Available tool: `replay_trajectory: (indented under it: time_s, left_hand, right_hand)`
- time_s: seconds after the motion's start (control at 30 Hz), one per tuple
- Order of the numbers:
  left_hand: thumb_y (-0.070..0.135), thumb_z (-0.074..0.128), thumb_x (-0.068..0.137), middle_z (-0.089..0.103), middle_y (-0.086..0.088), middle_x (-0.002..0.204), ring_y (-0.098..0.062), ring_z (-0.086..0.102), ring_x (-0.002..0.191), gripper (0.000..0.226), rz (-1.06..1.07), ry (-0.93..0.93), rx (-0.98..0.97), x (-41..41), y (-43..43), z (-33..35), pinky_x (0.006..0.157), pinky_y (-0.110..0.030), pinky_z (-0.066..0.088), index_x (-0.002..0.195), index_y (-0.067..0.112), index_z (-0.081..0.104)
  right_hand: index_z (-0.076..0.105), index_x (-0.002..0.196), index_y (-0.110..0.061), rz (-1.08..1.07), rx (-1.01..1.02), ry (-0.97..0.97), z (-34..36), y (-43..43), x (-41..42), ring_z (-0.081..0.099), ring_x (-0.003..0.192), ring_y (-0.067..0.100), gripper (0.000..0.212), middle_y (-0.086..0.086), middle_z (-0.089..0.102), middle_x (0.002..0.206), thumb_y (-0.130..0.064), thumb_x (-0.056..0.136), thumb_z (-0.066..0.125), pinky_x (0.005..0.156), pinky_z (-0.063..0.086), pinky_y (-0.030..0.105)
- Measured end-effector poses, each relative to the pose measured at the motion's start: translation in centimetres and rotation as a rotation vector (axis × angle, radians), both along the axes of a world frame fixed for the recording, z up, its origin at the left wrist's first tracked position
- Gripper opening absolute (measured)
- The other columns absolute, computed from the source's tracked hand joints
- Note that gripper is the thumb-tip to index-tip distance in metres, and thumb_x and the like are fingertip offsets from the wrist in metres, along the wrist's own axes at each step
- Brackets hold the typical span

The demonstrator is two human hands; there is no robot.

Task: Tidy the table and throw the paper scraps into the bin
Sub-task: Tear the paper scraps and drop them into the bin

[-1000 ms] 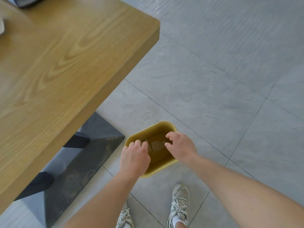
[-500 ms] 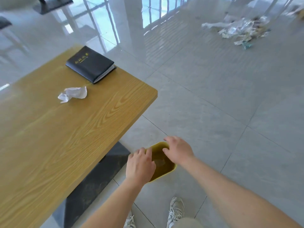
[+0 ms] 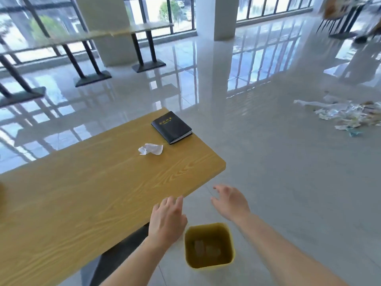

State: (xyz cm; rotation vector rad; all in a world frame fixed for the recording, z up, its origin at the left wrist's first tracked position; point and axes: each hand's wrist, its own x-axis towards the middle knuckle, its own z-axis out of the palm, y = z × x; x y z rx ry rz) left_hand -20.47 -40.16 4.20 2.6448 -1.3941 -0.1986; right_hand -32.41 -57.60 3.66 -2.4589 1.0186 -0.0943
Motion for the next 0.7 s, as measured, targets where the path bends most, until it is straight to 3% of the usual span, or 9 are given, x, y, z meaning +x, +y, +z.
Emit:
replay_trajectory:
  time_s: [0.3,0.47,0.7]
  left_hand:
    - [0.033,0.051,0.087,0.059,0.004,0.109,-0.019,0.057,0.1,0.042,0.178,-0.076,-0.048,4.6,0.9,3.2,0.084,-0.033,0.046,0.128,0.023,0.049]
    - [0.034,0.052,0.089,0.059,0.003,0.115,-0.017,0.057,0.105,0.047,0.22,-0.068,-0.087,9.1,1.0,3.6,0.089,-0.033,0.046,0.134,0.022,0.046]
    - [0.029,0.052,0.09,0.059,0.003,0.111,-0.02,0.056,0.102,0.034,0.201,-0.03,-0.066,18.2,-0.9,2.0,0.086,-0.033,0.046,0.123,0.021,0.053]
  right_hand:
    - [0.054,0.132,-0.022,0.145,-0.061,-0.074,4.1,-0.7,5.1,0.059,0.111,0.021,0.044,0.001,0.062,0.124,-0.037,0.091,0.061,0.086,0.05,0.034]
    - [0.055,0.133,-0.023,0.176,-0.074,-0.091,4.1,-0.9,8.6,0.059,0.113,0.018,0.044,-0.001,0.063,0.123,-0.035,0.091,0.063,0.089,0.049,0.031]
    - [0.055,0.132,-0.024,0.15,-0.036,-0.019,2.4,-1.8,16.3,0.059,0.111,0.017,0.043,-0.001,0.063,0.124,-0.034,0.092,0.063,0.087,0.049,0.03]
